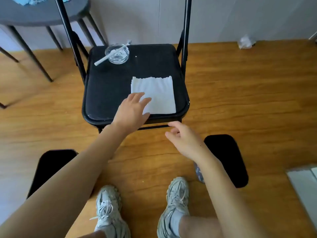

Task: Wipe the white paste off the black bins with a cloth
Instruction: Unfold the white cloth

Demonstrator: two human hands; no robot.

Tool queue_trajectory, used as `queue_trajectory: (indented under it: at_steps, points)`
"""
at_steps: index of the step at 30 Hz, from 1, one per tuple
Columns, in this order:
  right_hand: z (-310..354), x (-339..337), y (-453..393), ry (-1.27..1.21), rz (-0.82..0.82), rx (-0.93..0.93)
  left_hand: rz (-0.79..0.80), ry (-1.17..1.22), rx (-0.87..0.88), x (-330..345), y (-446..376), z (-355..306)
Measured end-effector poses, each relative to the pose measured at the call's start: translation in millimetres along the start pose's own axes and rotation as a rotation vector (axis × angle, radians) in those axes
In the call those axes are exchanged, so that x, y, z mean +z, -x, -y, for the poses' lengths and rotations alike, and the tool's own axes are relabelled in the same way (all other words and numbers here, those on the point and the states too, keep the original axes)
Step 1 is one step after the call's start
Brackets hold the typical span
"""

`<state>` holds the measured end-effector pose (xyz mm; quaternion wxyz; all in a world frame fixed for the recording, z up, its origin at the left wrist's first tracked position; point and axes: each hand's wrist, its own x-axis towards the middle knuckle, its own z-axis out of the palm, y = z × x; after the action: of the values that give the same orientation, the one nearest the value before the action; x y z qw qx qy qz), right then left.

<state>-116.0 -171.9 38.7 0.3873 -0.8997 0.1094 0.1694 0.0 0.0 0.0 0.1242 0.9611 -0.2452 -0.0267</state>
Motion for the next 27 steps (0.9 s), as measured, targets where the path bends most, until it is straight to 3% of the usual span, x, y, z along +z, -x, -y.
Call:
queue_trajectory:
  at_steps: [3,9,17,27]
  points:
    - [-4,2,-3,0.059,0.054,-0.015,0.097,-0.076,0.007,9,-9,6]
    - [-4,5,7,0.112,0.108,-0.039,-0.075,-0.107,0.135,17,-6,16]
    - [-7,6,16,0.104,0.144,-0.002,0.017,-0.277,0.154,26,-7,17]
    - [-2,10,13,0.091,0.132,-0.039,-0.161,-0.097,0.077,18,3,15]
